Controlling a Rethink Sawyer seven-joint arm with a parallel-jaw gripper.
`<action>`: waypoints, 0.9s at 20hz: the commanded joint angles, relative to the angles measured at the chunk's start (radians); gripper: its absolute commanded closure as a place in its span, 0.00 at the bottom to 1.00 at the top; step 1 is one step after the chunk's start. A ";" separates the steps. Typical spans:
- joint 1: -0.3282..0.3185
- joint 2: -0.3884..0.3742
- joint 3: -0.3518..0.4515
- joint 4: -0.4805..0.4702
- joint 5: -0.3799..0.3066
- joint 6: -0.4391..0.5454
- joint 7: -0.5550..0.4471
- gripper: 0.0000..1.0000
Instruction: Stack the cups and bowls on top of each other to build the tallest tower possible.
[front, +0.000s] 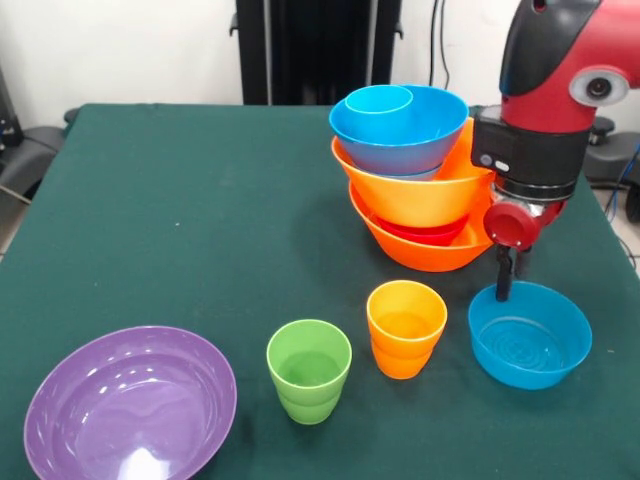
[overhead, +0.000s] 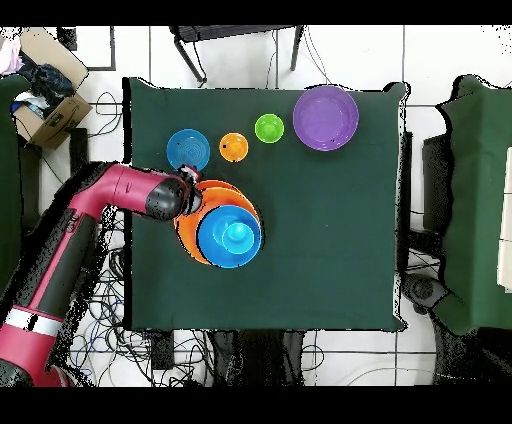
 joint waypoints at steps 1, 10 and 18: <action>0.004 0.020 0.123 -0.088 0.045 0.028 0.154 0.00; 0.007 0.019 0.134 -0.094 0.059 0.022 0.126 0.00; 0.000 0.014 0.144 -0.113 0.062 0.016 0.061 0.00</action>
